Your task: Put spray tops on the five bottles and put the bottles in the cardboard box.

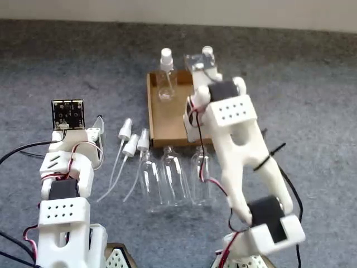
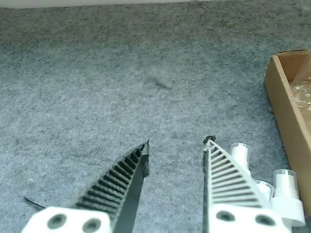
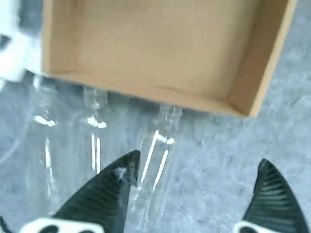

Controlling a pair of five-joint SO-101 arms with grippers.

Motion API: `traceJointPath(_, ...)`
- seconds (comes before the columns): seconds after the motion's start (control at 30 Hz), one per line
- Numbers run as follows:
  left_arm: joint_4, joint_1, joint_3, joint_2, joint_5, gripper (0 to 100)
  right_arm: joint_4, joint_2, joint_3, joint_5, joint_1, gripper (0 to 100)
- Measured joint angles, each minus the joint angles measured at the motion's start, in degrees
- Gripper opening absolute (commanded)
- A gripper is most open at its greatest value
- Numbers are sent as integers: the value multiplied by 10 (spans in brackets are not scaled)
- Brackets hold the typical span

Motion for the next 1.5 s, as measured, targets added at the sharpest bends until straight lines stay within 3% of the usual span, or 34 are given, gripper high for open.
traceJointPath(0.2, 0, 0, 0, 0, 0, 178, -140, -121, 293, 0, -7, 311)
traceJointPath(0.5, 0, 0, 0, 0, 0, 178, -198, -142, 385, -1, -30, 308)
traceJointPath(0.8, 0, 0, 0, 0, 0, 178, -202, -143, 411, 3, -11, 63)
traceJointPath(0.87, 0, 0, 0, 0, 0, 178, -210, -149, 422, 27, 4, 4)
traceJointPath(1.0, 0, 0, 0, 0, 0, 178, -211, -161, 450, 114, 27, 4)
traceJointPath(1.17, 0, 4, 0, 0, 0, 178, -175, -161, 454, 207, 130, 4)
traceJointPath(1.37, 0, 4, 0, 0, 0, 178, -165, -151, 378, 331, 340, 4)
traceJointPath(1.5, 0, 11, 0, 0, 0, 178, -192, -140, 307, 355, 414, 4)
